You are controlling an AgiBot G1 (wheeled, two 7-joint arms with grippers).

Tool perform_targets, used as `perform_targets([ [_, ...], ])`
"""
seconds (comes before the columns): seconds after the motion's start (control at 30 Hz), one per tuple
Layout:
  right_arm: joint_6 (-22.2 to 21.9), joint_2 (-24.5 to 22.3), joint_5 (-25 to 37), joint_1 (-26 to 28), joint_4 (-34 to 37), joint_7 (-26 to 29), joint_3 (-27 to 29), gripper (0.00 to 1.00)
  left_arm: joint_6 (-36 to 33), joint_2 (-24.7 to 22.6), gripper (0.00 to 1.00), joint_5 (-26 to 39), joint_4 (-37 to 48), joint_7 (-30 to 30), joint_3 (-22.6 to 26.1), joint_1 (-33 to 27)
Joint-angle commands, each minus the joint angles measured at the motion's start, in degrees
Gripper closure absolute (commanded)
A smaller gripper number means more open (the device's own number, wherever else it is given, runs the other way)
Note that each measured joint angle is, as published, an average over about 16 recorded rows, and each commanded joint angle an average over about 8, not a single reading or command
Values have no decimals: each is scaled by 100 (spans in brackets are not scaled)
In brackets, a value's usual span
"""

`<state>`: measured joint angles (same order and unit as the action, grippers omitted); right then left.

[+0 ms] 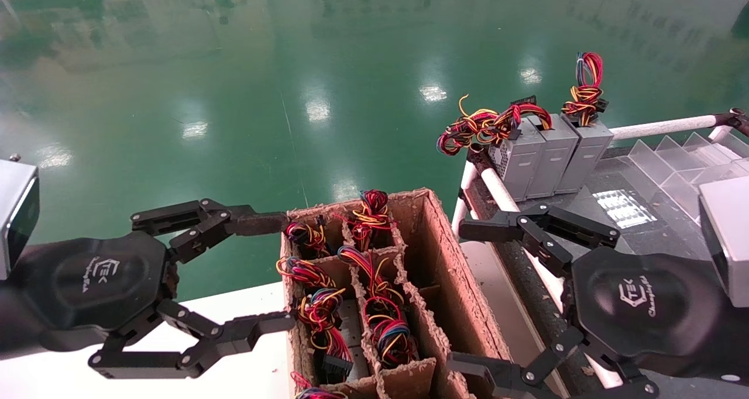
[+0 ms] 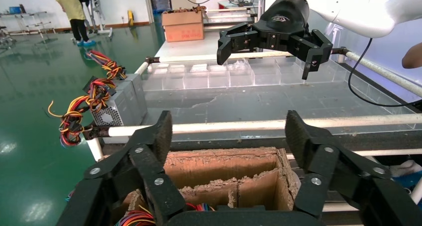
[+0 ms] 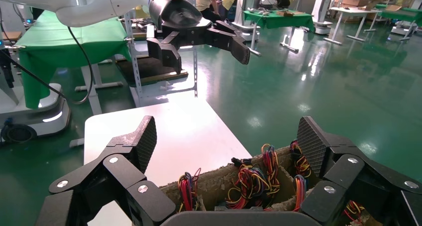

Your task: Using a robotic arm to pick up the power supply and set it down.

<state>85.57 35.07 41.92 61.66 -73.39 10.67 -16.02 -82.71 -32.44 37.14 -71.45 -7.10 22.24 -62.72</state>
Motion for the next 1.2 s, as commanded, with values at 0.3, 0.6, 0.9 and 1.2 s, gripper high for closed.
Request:
perform_targets([
  [0.3,0,0,0,0,0,0,0,0,0,0,100,0,0,0,0,0],
  [0.6,0,0,0,0,0,0,0,0,0,0,100,0,0,0,0,0],
  [0.9,0,0,0,0,0,0,0,0,0,0,100,0,0,0,0,0],
  [1.2,1,0,-1,-1,-2,1,0,0,0,0,26,0,0,0,0,0],
])
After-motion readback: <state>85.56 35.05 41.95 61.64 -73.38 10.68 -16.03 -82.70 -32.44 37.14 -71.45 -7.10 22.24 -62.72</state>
